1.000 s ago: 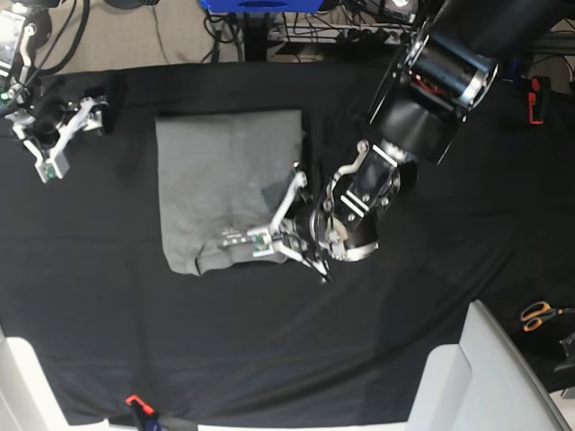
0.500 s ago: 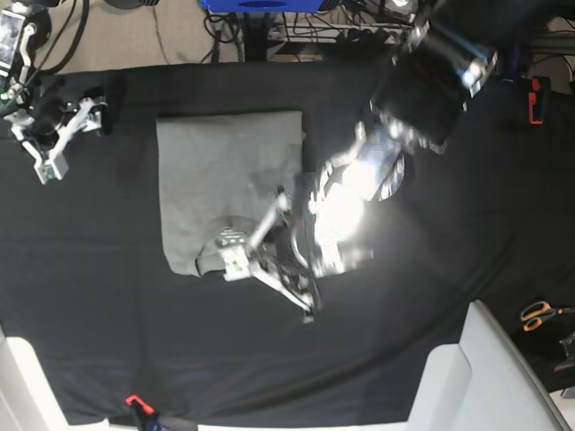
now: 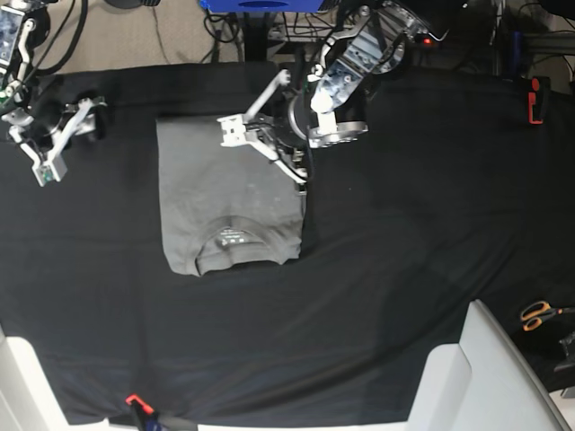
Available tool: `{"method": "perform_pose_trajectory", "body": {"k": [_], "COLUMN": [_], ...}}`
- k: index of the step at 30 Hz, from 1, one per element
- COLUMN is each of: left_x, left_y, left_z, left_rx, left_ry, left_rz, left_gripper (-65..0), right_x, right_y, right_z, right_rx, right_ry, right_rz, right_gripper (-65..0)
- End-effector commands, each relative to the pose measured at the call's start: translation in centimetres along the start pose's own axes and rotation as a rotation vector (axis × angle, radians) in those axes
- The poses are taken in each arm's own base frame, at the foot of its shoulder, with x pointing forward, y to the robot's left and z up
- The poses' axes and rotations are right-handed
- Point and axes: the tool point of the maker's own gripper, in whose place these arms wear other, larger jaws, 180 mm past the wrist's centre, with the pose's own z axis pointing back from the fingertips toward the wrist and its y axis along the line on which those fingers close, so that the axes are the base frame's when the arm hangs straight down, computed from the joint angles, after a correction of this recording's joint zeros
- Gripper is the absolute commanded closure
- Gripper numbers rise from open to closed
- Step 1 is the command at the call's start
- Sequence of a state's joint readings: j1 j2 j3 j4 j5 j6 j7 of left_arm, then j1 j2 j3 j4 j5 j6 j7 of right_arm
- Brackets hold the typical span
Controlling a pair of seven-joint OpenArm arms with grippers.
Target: Fold the T-shirt properly
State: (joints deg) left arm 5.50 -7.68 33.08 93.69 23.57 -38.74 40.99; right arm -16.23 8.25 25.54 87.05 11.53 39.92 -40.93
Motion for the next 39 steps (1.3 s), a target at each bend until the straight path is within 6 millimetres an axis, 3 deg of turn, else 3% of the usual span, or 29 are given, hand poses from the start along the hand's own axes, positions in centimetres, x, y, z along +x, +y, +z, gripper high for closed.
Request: {"method": "perform_pose_trajectory", "body": {"k": [1,5,9,13,19,21,25,30,34,39], "left_x": [0.4,-1.7,-3.0,-2.8,-3.4,-5.4,-12.6,-20.1,-22.5,-21.8], "left_y": [0.2,-0.8,-2.4,-2.9,-0.9,0.9,2.0,0.1,-1.6,-2.8], "left_z": [0.2,-0.6,-1.2,-0.8,2.6,4.2,6.6,9.7,11.1,10.7], "left_rx": [0.010,-0.028,-0.071,-0.069,0.031,0.102,0.186,0.226,0.228,0.214], "left_ry": [-0.023,0.028,0.063,0.055,0.029,0.053,0.189,0.343,0.402,0.390], "left_rz": [0.009,0.014,0.027,0.025,0.036,0.119,0.301,0.470,0.526,0.564], "left_gripper": [0.0,0.0,0.0,0.0,0.0,0.0,0.0,0.0,0.0,0.0], "right_x": [1.1,1.1,1.1,1.2,2.3,3.9,6.9,9.3,9.7,6.8], "right_y": [-0.7,-0.7,-0.6,-0.6,0.0,1.8,5.9,10.2,12.8,13.1], "right_z": [0.5,0.5,0.5,0.5,0.7,0.7,1.2,0.7,0.3,-1.5], "right_rx": [-0.015,-0.015,-0.014,-0.013,-0.006,0.022,0.088,0.176,0.234,0.271], "right_ry": [-0.036,-0.036,-0.036,-0.037,-0.059,-0.087,-0.151,-0.189,-0.192,-0.102], "right_rz": [0.012,0.012,0.013,0.015,0.047,0.112,0.242,0.349,0.405,0.372], "right_gripper": [-24.6,-0.8,-1.1,-0.8,-0.8,-0.8,-0.6,-0.6,-0.6,-0.6]}}
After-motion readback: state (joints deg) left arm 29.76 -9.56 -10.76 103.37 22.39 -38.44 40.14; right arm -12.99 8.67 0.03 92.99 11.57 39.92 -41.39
